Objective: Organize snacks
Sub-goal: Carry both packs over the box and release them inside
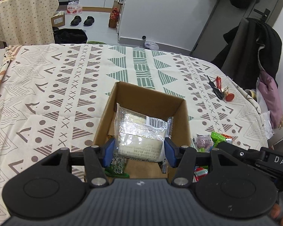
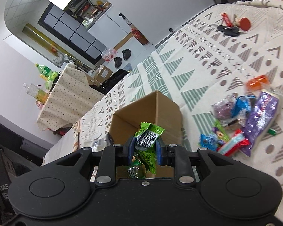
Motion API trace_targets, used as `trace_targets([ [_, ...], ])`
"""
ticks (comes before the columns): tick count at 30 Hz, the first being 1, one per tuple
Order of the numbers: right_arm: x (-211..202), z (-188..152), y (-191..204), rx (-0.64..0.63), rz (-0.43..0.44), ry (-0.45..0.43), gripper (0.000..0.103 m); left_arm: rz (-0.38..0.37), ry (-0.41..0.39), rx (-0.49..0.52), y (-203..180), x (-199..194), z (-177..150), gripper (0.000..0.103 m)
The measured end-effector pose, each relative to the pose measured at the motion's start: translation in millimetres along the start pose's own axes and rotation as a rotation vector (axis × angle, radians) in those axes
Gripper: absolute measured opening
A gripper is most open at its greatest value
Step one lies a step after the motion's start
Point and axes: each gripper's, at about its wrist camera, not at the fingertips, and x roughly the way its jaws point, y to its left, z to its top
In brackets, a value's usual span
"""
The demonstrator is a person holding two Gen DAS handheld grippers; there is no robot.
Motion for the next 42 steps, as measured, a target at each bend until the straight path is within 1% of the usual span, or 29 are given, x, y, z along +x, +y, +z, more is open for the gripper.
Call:
trace_targets([
  [3,8,2,7,-0.006,0.013,0.010,0.023,-0.009,0.020,-0.010,3,6,3,0.055],
  [7,17,1,11,-0.007,0.017,0.025,0.024,-0.030,0.038,-0.008,1,11,0,0.059],
  [11,23,-2,15,-0.011,0.030,0.047,0.024,-0.012,0.048,-0.033,5,12,-4,0.062],
  [12,24,-2,16,-0.017,0.036,0.056,0.028,-0.011,0.046,-0.035,6,12,-5,0.062],
  [14,21,-3,19,-0.022,0.032,0.054,0.031,0.000,0.044,-0.034,8,10,-5,0.063],
  [16,16,-3,19,-0.020,0.035,0.046,0.038,0.011,0.040,-0.036,9,7,-6,0.066],
  [20,3,-3,17,-0.022,0.016,0.033,0.045,0.021,0.022,-0.030,6,-3,-7,0.077],
  [22,-5,-2,14,-0.030,0.007,0.022,0.051,0.023,0.016,-0.022,2,-6,-9,0.081],
  [25,-20,-1,7,-0.047,-0.015,0.004,0.054,0.016,0.014,-0.013,-5,-10,-12,0.082],
  [28,-33,0,-3,-0.049,-0.040,-0.006,0.054,0.004,0.012,-0.002,-15,-13,-15,0.086],
  [36,-63,3,-26,-0.071,-0.103,-0.029,0.061,-0.044,0.022,0.036,-50,-17,-26,0.087],
  [42,-84,8,-44,-0.076,-0.136,-0.041,0.064,-0.060,0.029,0.060,-74,-18,-32,0.087],
])
